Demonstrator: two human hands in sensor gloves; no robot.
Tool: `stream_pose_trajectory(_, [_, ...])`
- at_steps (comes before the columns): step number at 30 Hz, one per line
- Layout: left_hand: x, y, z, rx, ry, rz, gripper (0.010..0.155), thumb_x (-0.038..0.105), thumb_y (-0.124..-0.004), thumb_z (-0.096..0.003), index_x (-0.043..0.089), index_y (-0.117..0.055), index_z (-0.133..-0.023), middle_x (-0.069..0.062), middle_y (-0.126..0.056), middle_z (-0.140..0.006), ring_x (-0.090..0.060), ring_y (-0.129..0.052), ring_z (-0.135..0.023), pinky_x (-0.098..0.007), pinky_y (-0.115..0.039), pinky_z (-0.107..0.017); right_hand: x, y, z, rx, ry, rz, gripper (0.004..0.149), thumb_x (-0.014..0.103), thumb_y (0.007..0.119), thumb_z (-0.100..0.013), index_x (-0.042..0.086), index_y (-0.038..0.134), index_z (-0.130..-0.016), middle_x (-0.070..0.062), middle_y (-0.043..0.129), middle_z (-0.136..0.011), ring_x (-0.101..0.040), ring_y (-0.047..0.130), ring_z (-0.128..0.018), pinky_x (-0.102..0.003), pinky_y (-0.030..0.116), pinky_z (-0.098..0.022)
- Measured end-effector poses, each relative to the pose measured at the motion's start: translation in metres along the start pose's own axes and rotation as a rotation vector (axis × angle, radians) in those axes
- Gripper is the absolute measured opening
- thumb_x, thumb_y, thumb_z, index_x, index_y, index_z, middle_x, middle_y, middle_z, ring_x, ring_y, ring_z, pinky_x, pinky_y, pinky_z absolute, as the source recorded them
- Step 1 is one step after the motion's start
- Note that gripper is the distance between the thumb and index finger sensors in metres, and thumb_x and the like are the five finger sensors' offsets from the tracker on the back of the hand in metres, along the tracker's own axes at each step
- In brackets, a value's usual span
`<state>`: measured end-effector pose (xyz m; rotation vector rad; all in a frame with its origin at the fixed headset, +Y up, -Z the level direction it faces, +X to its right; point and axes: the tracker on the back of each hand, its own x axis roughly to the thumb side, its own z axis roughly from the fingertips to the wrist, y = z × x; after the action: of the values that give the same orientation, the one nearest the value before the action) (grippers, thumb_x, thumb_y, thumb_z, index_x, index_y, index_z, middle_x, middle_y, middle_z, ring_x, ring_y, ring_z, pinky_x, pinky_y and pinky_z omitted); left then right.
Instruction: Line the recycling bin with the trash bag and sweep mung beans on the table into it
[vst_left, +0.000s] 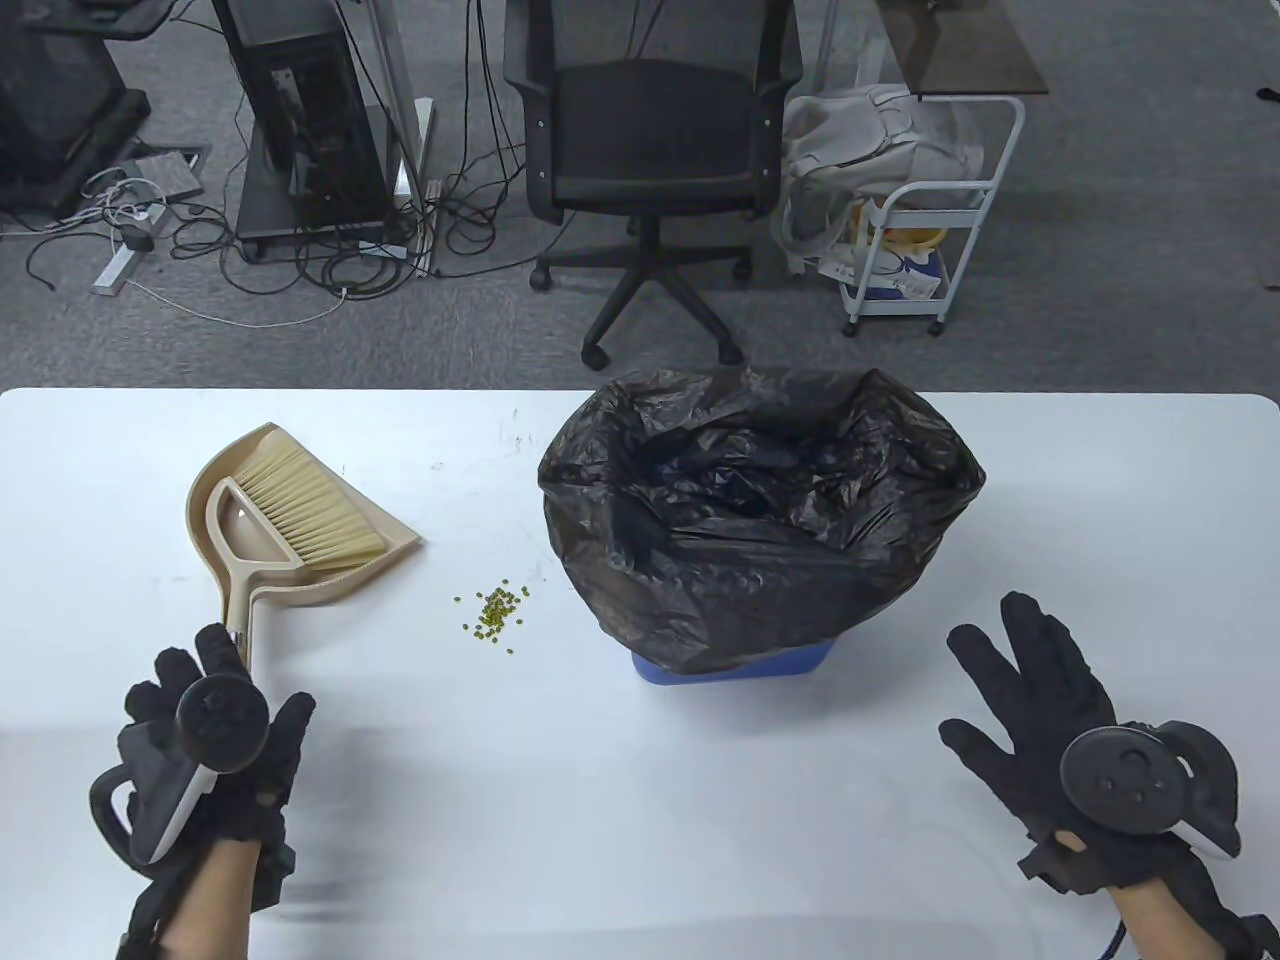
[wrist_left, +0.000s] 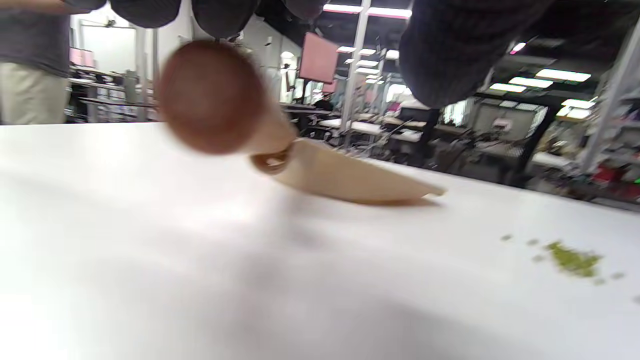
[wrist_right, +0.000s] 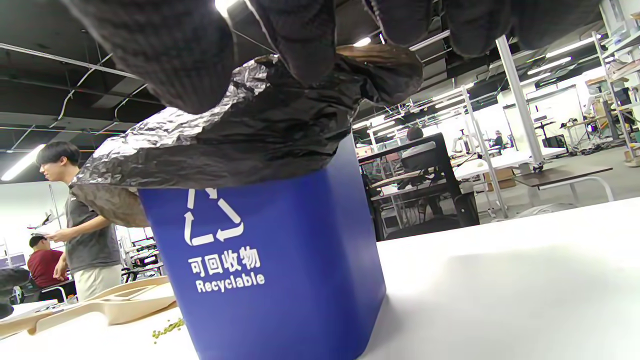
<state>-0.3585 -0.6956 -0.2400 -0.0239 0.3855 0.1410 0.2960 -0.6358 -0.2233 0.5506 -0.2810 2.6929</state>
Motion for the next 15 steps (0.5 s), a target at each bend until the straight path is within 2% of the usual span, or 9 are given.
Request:
stream_pose_trajectory(6, [-0.013,-0.013,-0.009,-0.022,0.091,-0.063,0.097,0.050,-0.085,-0.0500,0.005,-0.032,-0.118,-0.040,-0.049,-0.116,-0.078,-0.043,-0.097,-0.085,-0.043,-0.065,0.001,0.002,0.002,0.010,-0.001,-0.002,0.078,0.047,0.077,-0.050,0.009,0.056,-0.115,-0.041,0.035,-0.113,-0.073,0.047,-0.094,-0.078,0.051,-0.062])
stream_pose_trajectory(13, [-0.013,-0.019,-0.015,-0.041,0.111,-0.073,0.093,0.046,-0.085,-0.0501,0.004,-0.037,-0.117,-0.036,-0.073,-0.105,-0.076,-0.061,-0.093,-0.083,-0.053,-0.063,0.002,0.002,0.006,0.012,-0.009,-0.018,0.078,0.047,0.077,-0.050,0.009,0.056,-0.115,-0.042,0.036,-0.113,-0.073,0.048,-0.094,-0.077,0.052,-0.062])
stream_pose_trajectory(15, [-0.012,-0.019,-0.013,-0.068,0.101,-0.065,0.093,0.047,-0.085,-0.0502,0.004,-0.036,-0.117,-0.036,-0.074,-0.104,-0.075,-0.062,-0.093,-0.083,-0.054,-0.063,0.002,0.002,0.008,0.017,-0.009,-0.030,0.078,0.047,0.077,-0.050,0.009,0.056,-0.115,-0.042,0.036,-0.113,-0.073,0.047,-0.094,-0.077,0.052,-0.062])
